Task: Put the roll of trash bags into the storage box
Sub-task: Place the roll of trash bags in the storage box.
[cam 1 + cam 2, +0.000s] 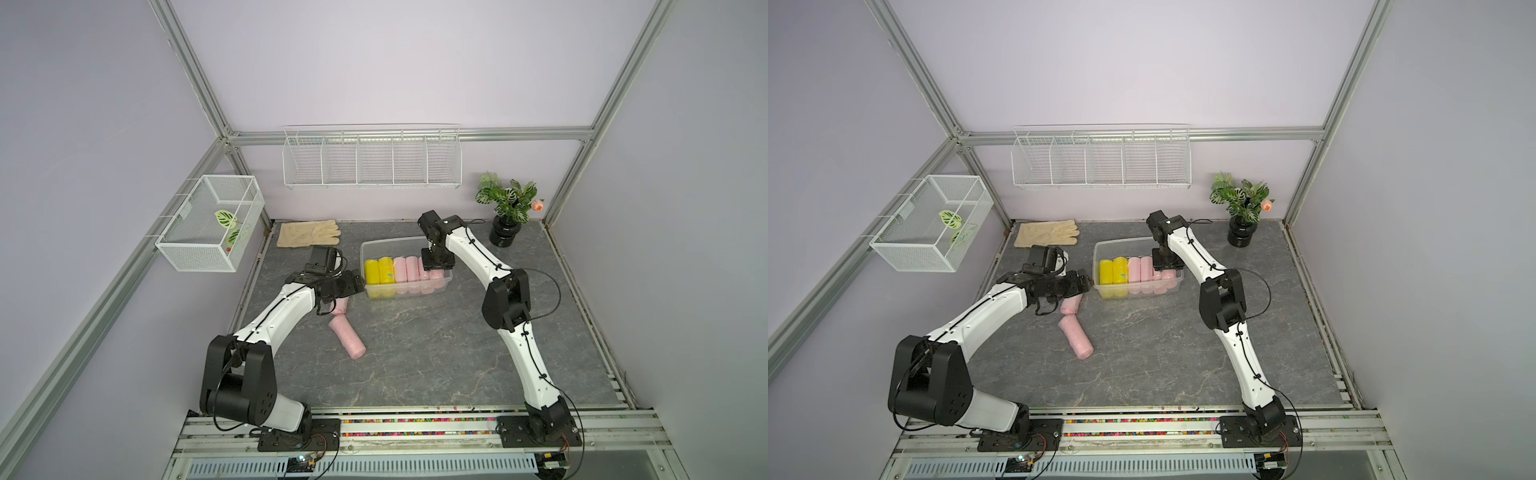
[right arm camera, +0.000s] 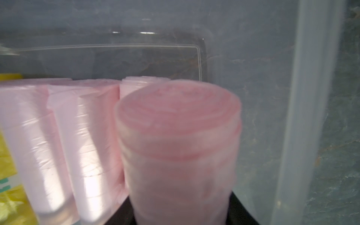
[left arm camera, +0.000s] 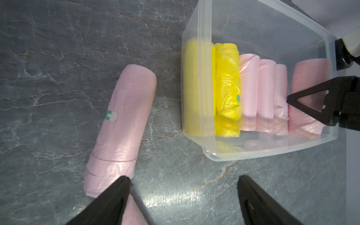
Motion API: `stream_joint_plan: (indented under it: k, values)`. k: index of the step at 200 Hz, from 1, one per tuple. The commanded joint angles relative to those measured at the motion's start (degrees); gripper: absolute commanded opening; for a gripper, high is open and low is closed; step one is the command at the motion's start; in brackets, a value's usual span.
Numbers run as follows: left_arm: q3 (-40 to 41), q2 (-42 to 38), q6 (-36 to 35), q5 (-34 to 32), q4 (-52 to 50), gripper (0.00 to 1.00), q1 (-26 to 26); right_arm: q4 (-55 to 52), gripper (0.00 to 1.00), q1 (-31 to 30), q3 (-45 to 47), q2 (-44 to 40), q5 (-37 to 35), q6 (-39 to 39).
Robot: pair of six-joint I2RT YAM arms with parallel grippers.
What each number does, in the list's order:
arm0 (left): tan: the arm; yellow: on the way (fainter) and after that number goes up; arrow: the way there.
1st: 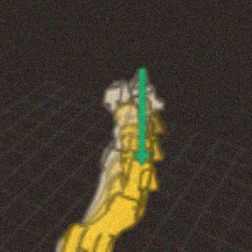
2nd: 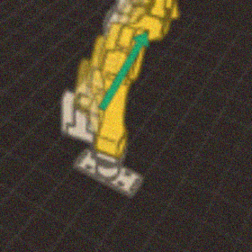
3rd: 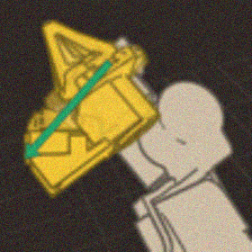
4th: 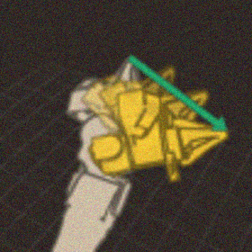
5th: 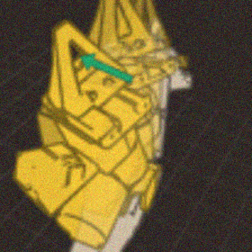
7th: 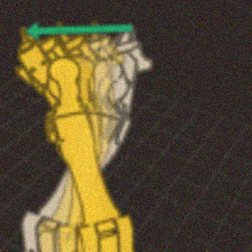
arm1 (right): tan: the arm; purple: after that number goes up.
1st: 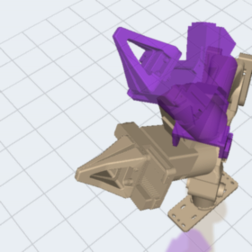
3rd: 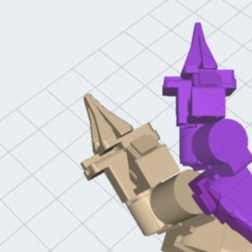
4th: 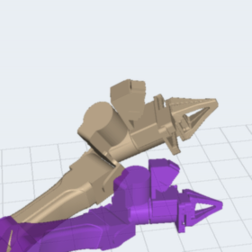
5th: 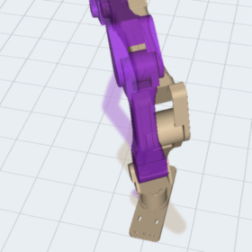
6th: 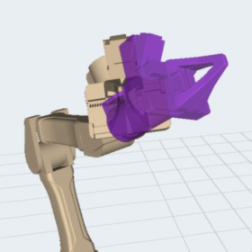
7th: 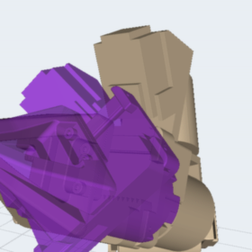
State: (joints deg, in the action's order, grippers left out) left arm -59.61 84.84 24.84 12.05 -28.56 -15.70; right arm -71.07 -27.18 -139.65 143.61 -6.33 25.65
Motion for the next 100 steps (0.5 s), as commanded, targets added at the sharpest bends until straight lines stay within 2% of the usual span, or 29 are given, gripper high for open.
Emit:
stream_joint_plan:
  k: [1,45,100]
  values:
    - [0.64,-1.06,0.38,0.51,0.30,0.91,0.28,-3.44,0.58,0.98,-0.72,1.44,-2.55,0.17]
    - [0.46,-1.17,0.32,0.46,0.16,0.91,0.25,-2.73,0.66,1.04,-0.77,0.14,-3.07,0.47]
    - [0.48,-1.08,0.41,0.51,0.17,0.91,0.30,-2.39,0.67,1.04,-0.72,-3.08,-4.11,0.19]
